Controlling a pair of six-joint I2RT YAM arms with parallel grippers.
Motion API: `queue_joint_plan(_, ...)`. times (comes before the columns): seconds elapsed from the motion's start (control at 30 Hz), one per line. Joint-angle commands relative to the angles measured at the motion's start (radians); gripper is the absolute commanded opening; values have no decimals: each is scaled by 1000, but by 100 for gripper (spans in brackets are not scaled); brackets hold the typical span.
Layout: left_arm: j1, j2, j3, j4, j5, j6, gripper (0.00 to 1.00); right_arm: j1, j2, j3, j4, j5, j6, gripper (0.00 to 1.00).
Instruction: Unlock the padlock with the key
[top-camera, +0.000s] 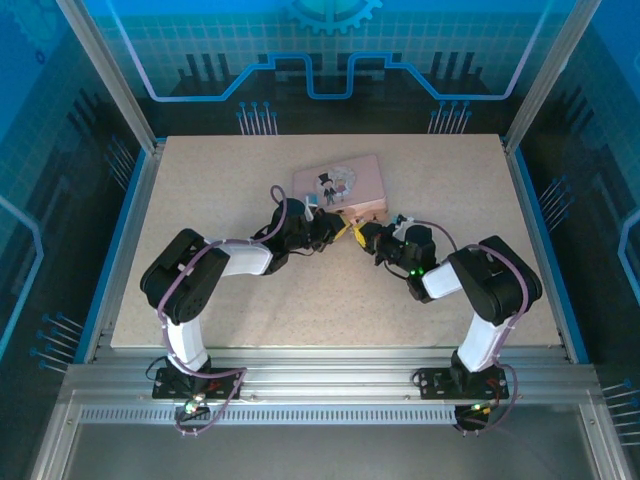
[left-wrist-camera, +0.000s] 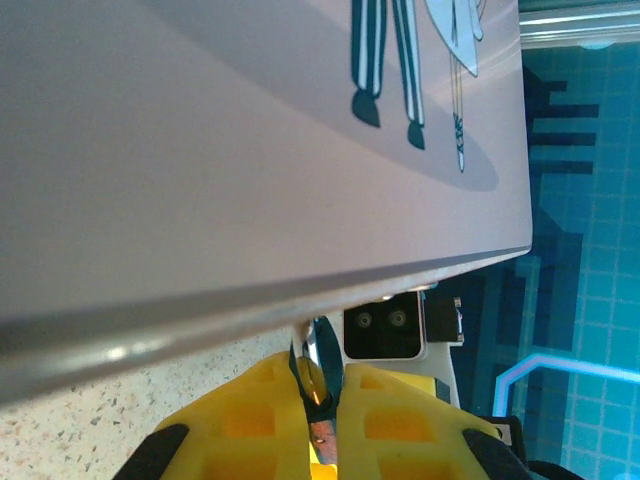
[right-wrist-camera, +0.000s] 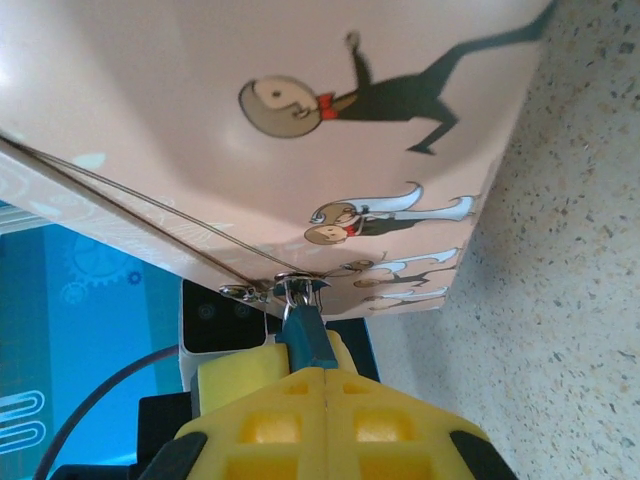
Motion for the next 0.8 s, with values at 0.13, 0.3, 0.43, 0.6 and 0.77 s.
queue_joint_plan(0.13, -51, -15, 56, 126, 112, -22, 1, 44, 2, 17, -11, 21, 8, 0)
queue_joint_plan(0.3, -66, -12, 63, 127, 138, -21, 0, 48, -3, 75, -154, 10, -30, 0)
queue_joint_plan(0.43, -85, -8, 73, 115, 162, -12, 0, 57, -5, 118, -210, 20, -59, 0)
queue_joint_plan(0.6, -94, 3, 75, 117, 183, -14, 0, 59, -4, 135, -220, 18, -65, 0)
queue_joint_plan(0.77, -86, -7, 64, 96, 167, -2, 0, 49, 26, 153, -202, -42, -65, 0)
